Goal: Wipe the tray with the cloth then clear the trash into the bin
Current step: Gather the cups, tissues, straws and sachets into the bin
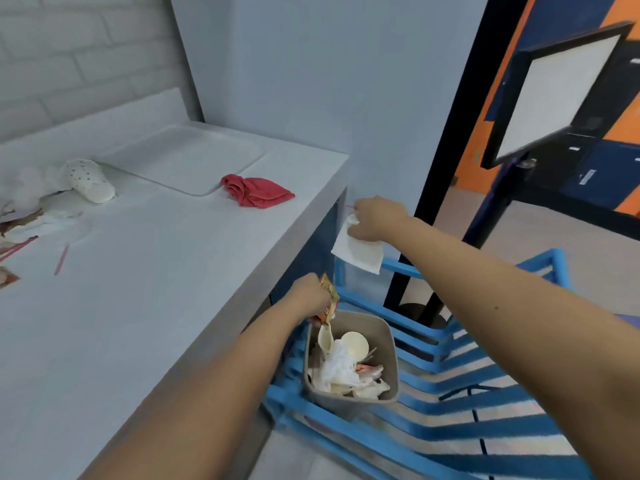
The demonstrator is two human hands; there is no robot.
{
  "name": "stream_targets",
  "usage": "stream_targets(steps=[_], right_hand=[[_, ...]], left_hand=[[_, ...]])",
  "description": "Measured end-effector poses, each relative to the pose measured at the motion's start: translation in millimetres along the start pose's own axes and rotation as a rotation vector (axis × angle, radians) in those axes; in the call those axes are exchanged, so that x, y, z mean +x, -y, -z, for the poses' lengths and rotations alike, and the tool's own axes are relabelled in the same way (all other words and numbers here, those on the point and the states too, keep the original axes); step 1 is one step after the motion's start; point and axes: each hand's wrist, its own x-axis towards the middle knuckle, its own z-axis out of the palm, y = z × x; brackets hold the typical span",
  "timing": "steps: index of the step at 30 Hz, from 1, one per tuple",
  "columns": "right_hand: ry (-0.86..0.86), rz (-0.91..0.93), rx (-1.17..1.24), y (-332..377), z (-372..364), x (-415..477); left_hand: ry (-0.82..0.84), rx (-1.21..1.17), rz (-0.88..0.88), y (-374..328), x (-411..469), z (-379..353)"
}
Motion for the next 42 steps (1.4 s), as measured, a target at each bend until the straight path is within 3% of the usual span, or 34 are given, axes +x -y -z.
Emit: stream_targets(steps=[5, 9, 13, 17, 22, 25, 27, 31, 37, 39, 42], right_hand=[[0.116, -0.010, 0.055, -41.3, -57.4, -11.8], [0.185, -0.022, 0.071, -62.0, -100.6, -16.2], [0.218, -0.012, 0.060, -77.4, -133.2, -16.9], [0.225, -0.002, 0.074, -85.5, -154.5, -16.5], [0.235, 0.068, 0.156, -87.0, -171.7, -14.0], [0.260, 0.116, 0.218, -84.0, -175.8, -11.5], [0.288, 0.134, 0.292, -80.9, -176.9, -9.3], [0.361, 0.166, 0.431, -74.6, -170.3, -5.7], [0.642, 0.335, 0.679, -72.5, -139.0, -4.0], [0.751, 0.394, 0.619, -72.9, -126.3, -4.0], [0.711, 0.487, 0.458, -71.9, -123.1, -0.6]], left_hand=[[0.056, 0.324, 0.035, 47.6, 25.8, -58.9], [0.052, 0.512, -0.169, 75.0, 40.9, -101.1], [-0.045, 0.734, -0.239, 91.0, 53.0, -123.5], [0.091, 0.887, -0.161, 115.5, 59.0, -139.1], [0.045, 0.576, -0.034, 116.2, 62.3, -134.8], [-0.030, 0.131, -0.024, 90.8, 63.8, -120.4], [0.038, -0.180, 0.012, 76.9, 64.2, -111.3], [0.049, -0.519, 0.086, 69.2, 64.6, -103.5], [0.117, -0.753, 0.172, 70.6, 64.9, -88.6], [0.140, -0.772, 0.216, 70.9, 65.3, -84.4], [0.216, -0.797, 0.274, 65.4, 60.0, -83.2]])
